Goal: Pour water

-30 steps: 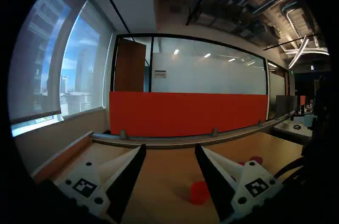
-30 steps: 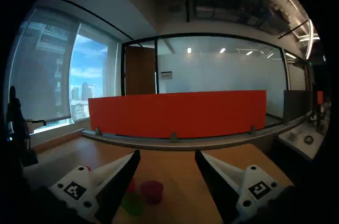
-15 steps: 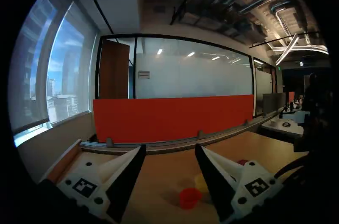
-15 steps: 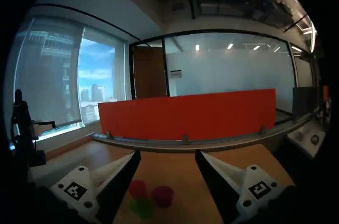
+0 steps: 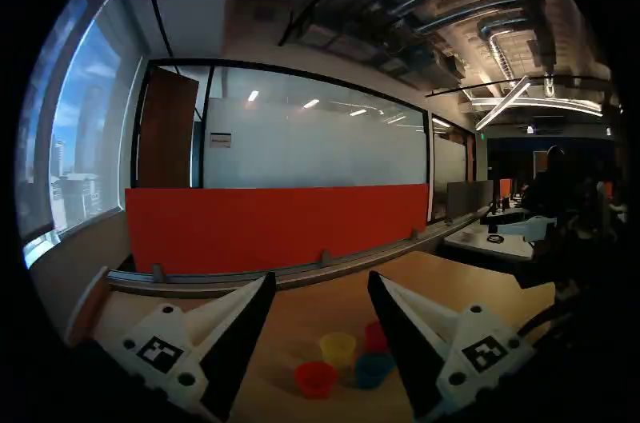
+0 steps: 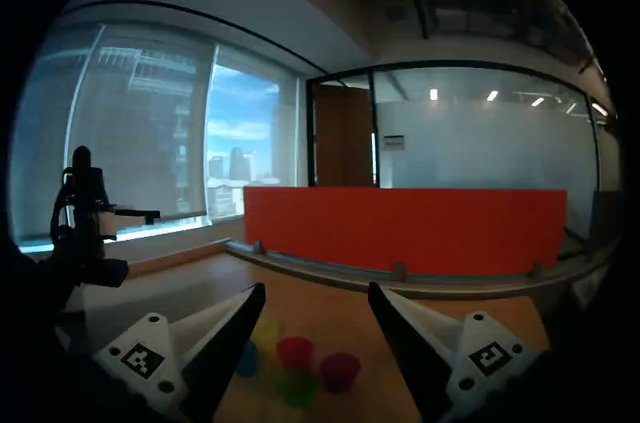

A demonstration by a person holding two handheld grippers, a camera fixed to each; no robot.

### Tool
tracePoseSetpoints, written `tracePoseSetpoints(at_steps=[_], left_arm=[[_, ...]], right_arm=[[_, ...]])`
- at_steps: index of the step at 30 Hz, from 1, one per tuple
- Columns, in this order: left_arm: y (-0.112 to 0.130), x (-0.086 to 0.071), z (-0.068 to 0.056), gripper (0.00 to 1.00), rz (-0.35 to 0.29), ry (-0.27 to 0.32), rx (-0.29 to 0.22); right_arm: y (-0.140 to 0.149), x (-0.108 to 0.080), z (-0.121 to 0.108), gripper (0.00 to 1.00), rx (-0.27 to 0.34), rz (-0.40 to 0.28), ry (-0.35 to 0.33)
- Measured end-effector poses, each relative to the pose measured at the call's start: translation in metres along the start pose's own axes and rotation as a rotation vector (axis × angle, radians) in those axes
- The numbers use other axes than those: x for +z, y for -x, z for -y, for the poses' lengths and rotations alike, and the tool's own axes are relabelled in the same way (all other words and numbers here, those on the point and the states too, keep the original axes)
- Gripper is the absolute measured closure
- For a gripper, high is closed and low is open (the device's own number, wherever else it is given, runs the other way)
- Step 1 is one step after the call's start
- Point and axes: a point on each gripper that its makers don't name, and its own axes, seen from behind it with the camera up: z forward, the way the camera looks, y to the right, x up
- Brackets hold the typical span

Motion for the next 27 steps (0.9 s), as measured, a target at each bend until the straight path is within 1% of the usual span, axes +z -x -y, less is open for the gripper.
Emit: tracePoseSetpoints(at_steps=[3, 5, 8, 11, 15, 23, 27], left_arm=[[-0.003, 0.002, -0.008, 0.15, 0.0, 0.044, -0.02], [-0.004, 0.003, -0.013, 0.15, -0.002, 0.071, -0.034], [-0.004, 0.003, -0.015, 0.16, 0.0, 0.092, -0.041], [-0.002, 0.004, -0.015, 0.16, 0.009, 0.1, -0.036], [0.004, 0.005, -0.019, 0.15, 0.029, 0.124, -0.029], [0.017, 0.008, -0.026, 0.15, 0.068, 0.179, -0.018], [0.029, 0.008, -0.032, 0.15, 0.102, 0.211, -0.007]], right_arm=[[-0.003, 0.0, 0.016, 0.01, -0.018, 0.003, -0.058], [-0.005, 0.0, 0.025, 0.01, -0.013, 0.004, -0.091], [-0.009, 0.0, 0.031, 0.01, 0.006, 0.0, -0.115], [-0.011, 0.0, 0.033, 0.01, 0.022, 0.001, -0.131], [-0.01, -0.001, 0.035, 0.01, 0.026, 0.018, -0.143], [0.002, -0.002, 0.04, 0.01, -0.004, 0.071, -0.152], [0.013, -0.003, 0.042, 0.01, -0.014, 0.108, -0.163]])
